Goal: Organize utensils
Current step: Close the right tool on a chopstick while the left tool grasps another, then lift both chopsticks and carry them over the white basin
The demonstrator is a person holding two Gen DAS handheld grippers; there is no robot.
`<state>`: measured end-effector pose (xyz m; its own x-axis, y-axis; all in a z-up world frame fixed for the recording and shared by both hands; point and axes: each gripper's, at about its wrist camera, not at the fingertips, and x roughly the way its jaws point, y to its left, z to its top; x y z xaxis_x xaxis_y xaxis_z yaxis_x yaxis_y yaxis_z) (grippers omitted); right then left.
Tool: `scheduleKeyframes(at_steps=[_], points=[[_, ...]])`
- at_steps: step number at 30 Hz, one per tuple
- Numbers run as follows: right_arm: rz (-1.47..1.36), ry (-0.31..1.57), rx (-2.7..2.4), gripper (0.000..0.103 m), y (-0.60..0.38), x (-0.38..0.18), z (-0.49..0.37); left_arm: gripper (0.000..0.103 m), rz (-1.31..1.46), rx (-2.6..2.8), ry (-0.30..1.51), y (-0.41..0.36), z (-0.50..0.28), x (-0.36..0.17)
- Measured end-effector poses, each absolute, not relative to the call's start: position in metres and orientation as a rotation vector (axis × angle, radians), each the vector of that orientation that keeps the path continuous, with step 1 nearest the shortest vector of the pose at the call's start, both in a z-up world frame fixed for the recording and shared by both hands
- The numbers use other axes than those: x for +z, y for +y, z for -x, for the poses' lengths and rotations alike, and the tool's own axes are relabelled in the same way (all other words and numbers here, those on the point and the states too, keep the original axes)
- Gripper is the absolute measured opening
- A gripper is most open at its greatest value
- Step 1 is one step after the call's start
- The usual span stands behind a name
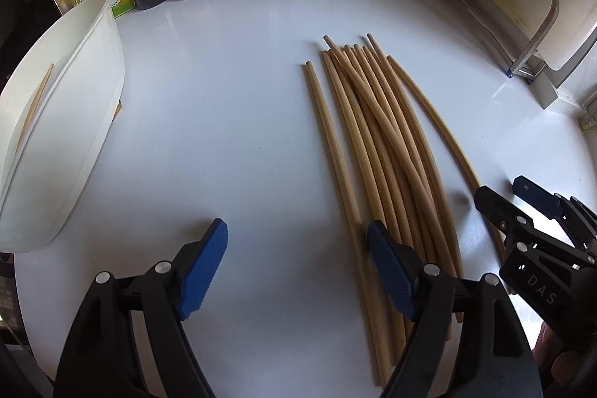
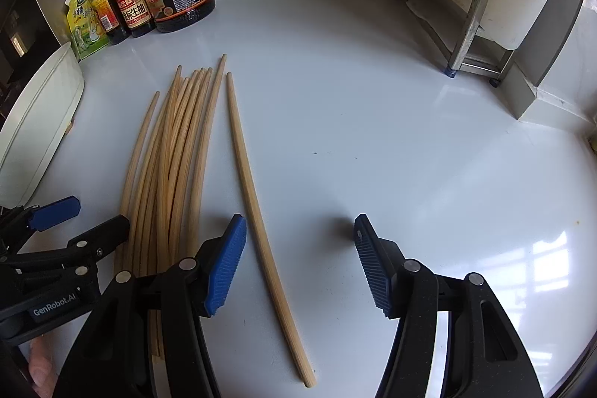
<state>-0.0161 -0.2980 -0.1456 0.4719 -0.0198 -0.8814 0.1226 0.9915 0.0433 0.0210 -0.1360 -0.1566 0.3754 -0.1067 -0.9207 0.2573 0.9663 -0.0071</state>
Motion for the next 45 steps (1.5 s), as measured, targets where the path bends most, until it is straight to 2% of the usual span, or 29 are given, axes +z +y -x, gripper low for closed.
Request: scheduleKeyframes(at_steps=[5,7,9,10,12,13,14,15,16,17,19,29,45], points=[[-0.088,1.07,-0.081,0.058,-0.294,-0.145,0.013,0.076,-0.157,-0.223,1.153,-0.136,-0.021,-0.157],[-0.063,1.064,-0.083,0.058,-0.291,-0.146,0.011,0.068,-0.16,-0.226,1.142,-0.137,-0.02,-0.156],[-0.028,1.052,-0.077,0.057,-0.286,-0.147,0.01,0.052,-0.168,-0.237,1.132,-0.139,-0.02,-0.153],[-0.023,1.048,-0.067,0.056,-0.284,-0.147,0.01,0.049,-0.171,-0.243,1.131,-0.14,-0.019,-0.153],[-0.011,1.041,-0.051,0.052,-0.279,-0.147,0.008,0.032,-0.179,-0.255,1.127,-0.142,-0.019,-0.152],[-0.004,1.037,-0.039,0.043,-0.277,-0.146,0.008,0.028,-0.184,-0.263,1.128,-0.144,-0.019,-0.151],[0.002,1.037,-0.028,0.037,-0.275,-0.145,0.007,0.018,-0.189,-0.27,1.13,-0.145,-0.019,-0.151],[0.005,1.038,-0.019,0.026,-0.273,-0.144,0.006,0.008,-0.192,-0.277,1.132,-0.145,-0.019,-0.151],[0.006,1.039,-0.01,0.015,-0.271,-0.144,0.005,0.008,-0.194,-0.282,1.134,-0.145,-0.019,-0.151],[0.006,1.042,-0.005,0.01,-0.27,-0.144,0.005,0.008,-0.196,-0.285,1.136,-0.145,-0.019,-0.151],[-0.006,1.049,-0.001,0.006,-0.27,-0.143,0.005,0.007,-0.196,-0.291,1.146,-0.144,-0.019,-0.151],[-0.179,1.058,-0.025,0.006,-0.279,-0.127,0.018,0.007,-0.183,-0.343,1.191,-0.131,-0.024,-0.138],[-0.297,0.976,-0.02,0.006,-0.233,-0.06,0.02,0.007,-0.17,-0.417,1.071,-0.077,-0.04,-0.053]])
